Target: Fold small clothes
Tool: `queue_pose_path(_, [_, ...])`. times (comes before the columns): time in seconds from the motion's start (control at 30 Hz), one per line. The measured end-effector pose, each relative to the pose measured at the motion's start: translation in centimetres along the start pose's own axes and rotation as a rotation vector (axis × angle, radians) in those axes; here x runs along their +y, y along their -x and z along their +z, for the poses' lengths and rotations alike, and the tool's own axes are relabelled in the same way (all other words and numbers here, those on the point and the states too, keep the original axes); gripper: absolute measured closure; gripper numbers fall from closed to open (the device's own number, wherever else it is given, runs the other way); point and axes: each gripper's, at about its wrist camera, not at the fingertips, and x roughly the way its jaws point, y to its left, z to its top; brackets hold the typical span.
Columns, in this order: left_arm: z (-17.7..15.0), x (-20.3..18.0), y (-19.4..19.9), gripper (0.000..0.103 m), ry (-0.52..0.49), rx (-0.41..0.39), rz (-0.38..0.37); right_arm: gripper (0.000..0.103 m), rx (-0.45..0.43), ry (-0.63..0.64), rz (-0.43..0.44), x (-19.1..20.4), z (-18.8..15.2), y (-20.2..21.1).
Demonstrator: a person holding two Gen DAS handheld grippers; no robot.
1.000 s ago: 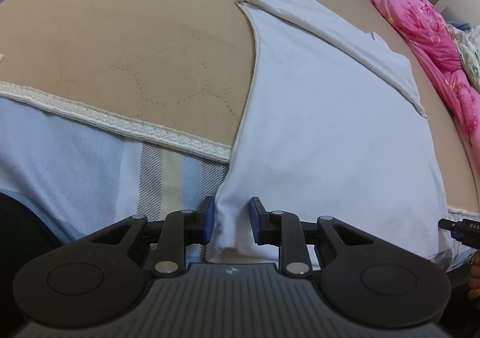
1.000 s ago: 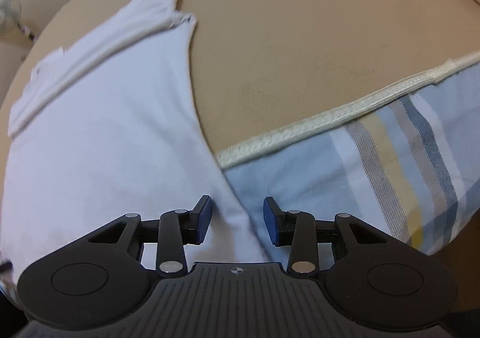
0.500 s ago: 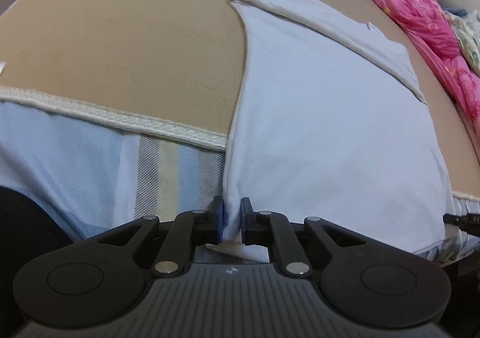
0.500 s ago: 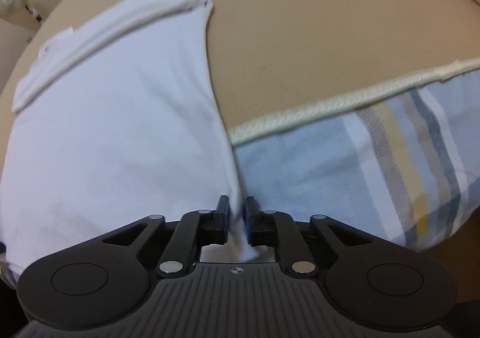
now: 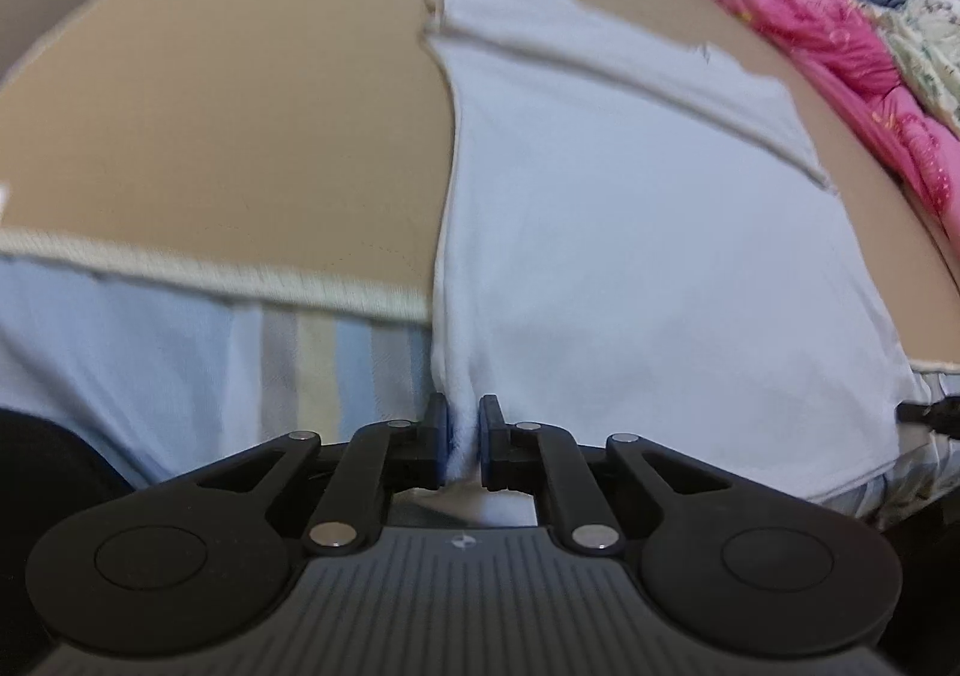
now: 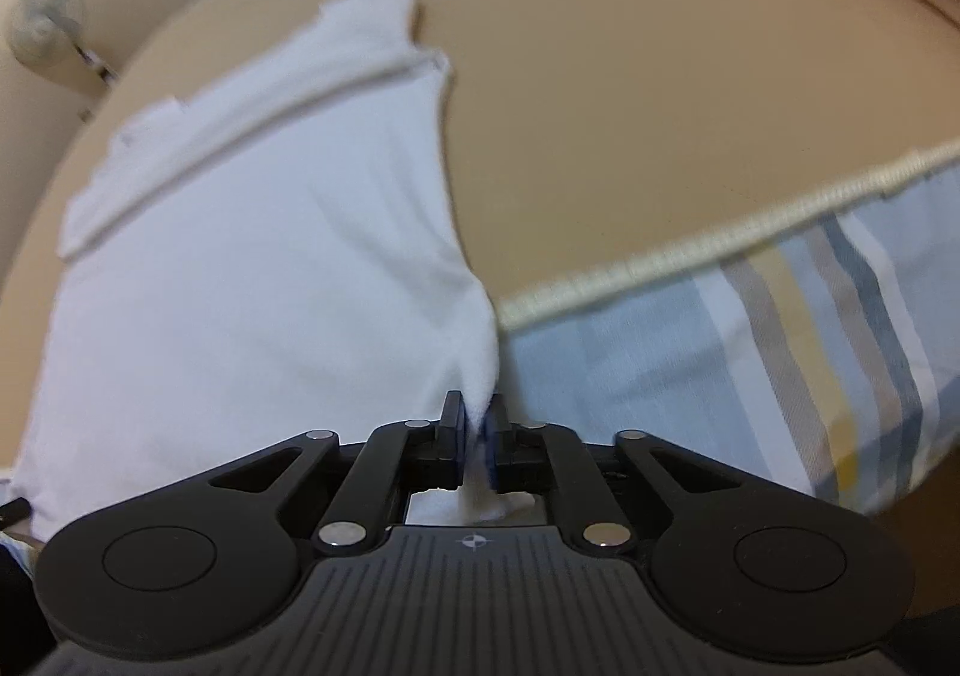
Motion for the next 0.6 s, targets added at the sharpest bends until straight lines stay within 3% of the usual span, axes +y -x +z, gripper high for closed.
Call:
queue_pose_path(0.17, [0.3,0.4,-0.7,0.092,0.029,0.016,0.007,0.093,0.026,0.047,-0.029,0.7,-0.4,-0.6])
queue_pose_path(0.37, [0.0,-0.3,0.0,0.096,-0.018,-0.021,0.022,0.097,0.012,0.066,-0.034,1.1,-0.6,-0.6])
queue_pose_path(0.6, [0.4,-0.6,2.9,0.097,-0.03,-0.143,-0.022,0.098,-0.157,-0.009,0.063,0.7,0.3,3.2])
